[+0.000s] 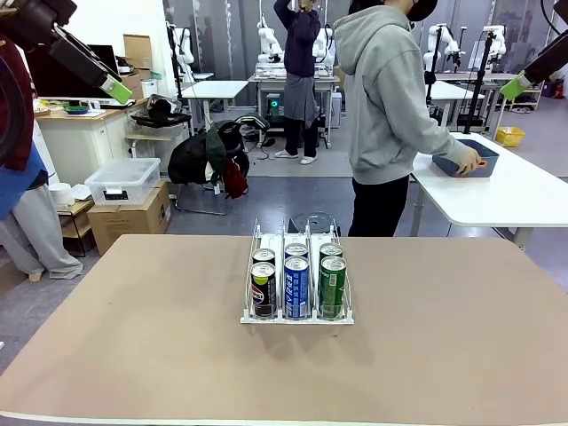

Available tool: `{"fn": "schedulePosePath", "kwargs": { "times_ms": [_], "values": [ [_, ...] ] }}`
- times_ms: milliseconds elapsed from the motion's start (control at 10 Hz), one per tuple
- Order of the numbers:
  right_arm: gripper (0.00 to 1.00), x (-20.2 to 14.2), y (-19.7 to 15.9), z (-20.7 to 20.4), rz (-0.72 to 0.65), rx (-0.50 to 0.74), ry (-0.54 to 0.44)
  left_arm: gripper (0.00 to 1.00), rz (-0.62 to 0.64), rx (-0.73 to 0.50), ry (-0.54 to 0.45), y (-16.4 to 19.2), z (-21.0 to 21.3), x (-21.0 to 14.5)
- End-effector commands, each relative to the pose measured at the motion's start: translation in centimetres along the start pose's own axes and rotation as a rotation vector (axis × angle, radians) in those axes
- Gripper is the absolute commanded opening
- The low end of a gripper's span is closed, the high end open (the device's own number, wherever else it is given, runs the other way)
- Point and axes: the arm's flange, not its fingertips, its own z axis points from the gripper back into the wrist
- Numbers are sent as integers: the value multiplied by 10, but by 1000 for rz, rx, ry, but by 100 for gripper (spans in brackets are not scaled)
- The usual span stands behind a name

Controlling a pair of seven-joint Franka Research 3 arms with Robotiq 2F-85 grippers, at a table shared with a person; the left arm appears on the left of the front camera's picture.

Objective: Fill the beverage cans into the dispenser.
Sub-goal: Pick up the Ionic drink handed by the human.

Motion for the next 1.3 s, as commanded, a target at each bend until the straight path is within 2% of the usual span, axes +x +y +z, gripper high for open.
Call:
{"fn": "schedulePosePath", "kwargs": {
  "times_ms": [0,1200],
  "values": [
    [100,0,0,-1,1,1,1,100,1,2,3,0,0,0],
    [100,0,0,-1,1,1,1,100,1,2,3,0,0,0]
  ]
}}
